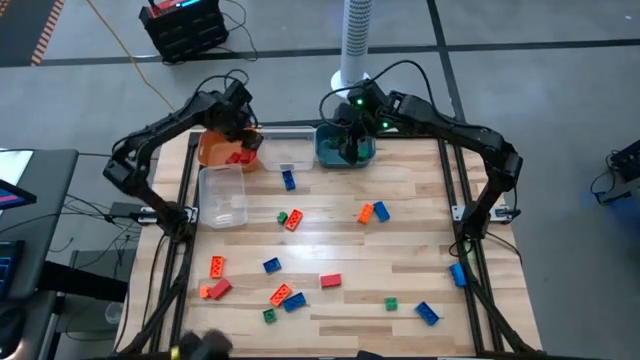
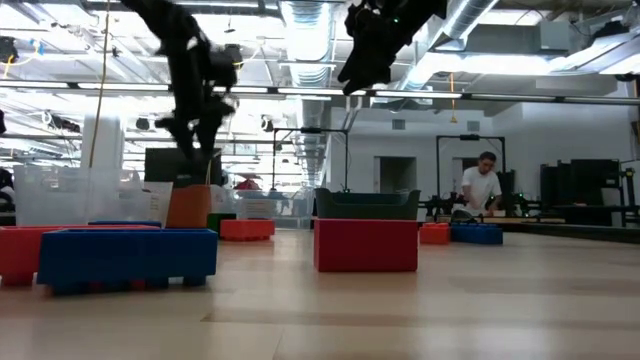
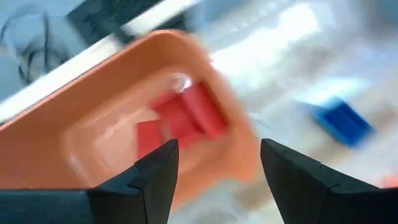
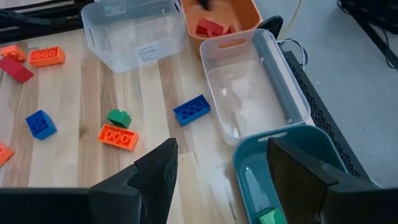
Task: Sort blocks
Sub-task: Put the orange game piece into the top transparent bin
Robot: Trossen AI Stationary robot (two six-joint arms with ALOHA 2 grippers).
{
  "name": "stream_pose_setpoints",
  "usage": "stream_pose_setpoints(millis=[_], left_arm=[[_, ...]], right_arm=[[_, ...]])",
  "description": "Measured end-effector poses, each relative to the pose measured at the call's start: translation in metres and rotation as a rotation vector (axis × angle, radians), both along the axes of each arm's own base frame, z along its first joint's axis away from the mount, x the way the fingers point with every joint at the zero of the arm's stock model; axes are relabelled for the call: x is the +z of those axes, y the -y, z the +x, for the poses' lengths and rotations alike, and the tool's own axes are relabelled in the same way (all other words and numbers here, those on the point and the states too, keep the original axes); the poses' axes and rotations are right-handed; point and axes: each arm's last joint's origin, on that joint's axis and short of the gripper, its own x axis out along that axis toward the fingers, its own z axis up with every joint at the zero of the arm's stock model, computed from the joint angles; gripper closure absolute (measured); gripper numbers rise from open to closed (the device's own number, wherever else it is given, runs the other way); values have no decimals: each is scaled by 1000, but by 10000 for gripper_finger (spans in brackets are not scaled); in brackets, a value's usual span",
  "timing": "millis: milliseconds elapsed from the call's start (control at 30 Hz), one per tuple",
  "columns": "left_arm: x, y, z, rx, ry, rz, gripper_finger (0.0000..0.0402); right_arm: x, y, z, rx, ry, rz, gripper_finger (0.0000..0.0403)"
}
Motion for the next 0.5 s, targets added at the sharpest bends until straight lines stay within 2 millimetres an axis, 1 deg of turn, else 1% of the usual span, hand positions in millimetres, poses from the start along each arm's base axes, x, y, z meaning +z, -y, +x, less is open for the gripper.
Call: stream_pose_setpoints(millis=[133, 200, 267, 367, 500], left_arm=[[28, 62, 14, -183, 16, -1, 187], [38, 94, 18, -200, 47, -28, 188], [44, 121, 19, -152, 69, -80, 188], [47, 157, 20, -78, 64, -184, 189], [40, 197, 22, -18, -60, -341, 189]], right_arm=[[-2, 7, -6, -13, -27, 0, 149], [-3, 13, -10, -25, -43, 1, 149], [-2, 18, -15, -37, -49, -4, 149], [2, 26, -23, -55, -39, -24, 149], [8, 33, -28, -77, -4, -50, 149]])
